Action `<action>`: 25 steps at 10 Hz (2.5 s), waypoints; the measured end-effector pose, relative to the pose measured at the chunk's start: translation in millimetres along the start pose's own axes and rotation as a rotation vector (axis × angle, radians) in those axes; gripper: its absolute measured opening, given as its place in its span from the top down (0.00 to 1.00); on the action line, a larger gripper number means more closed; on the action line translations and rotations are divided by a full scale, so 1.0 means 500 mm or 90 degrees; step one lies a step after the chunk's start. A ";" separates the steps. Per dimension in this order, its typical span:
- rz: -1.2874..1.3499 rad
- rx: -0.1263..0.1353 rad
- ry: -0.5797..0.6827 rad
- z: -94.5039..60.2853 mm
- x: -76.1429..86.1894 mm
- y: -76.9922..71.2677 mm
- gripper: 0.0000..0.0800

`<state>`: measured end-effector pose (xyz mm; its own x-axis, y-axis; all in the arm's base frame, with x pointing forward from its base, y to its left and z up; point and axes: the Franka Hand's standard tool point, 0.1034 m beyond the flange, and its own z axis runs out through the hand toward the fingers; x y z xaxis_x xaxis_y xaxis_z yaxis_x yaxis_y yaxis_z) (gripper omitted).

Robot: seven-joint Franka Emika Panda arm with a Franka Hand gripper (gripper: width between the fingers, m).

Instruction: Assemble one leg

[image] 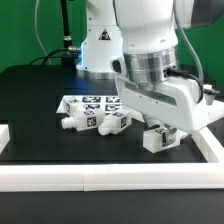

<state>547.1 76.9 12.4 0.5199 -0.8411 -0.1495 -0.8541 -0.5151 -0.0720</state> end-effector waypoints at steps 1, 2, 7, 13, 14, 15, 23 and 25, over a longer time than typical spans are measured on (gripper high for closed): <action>-0.045 0.000 0.001 -0.003 0.007 0.015 0.65; -0.081 -0.006 0.003 -0.013 0.028 0.047 0.65; -0.182 0.029 0.030 -0.159 0.090 0.049 0.64; -0.253 0.025 0.035 -0.144 0.107 0.088 0.64; -0.281 0.016 0.031 -0.136 0.129 0.139 0.64; -0.310 0.009 0.031 -0.137 0.154 0.172 0.64; -0.412 0.001 0.028 -0.136 0.263 0.292 0.64; -0.465 -0.007 0.003 -0.146 0.291 0.380 0.64</action>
Offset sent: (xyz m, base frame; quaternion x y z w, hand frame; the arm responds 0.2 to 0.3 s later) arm 0.0037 -0.0366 0.0555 -0.0166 -0.0074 -0.1087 0.9939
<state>461.6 -155.3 49.2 0.9571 -0.2831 -0.0624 -0.2893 -0.9467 -0.1419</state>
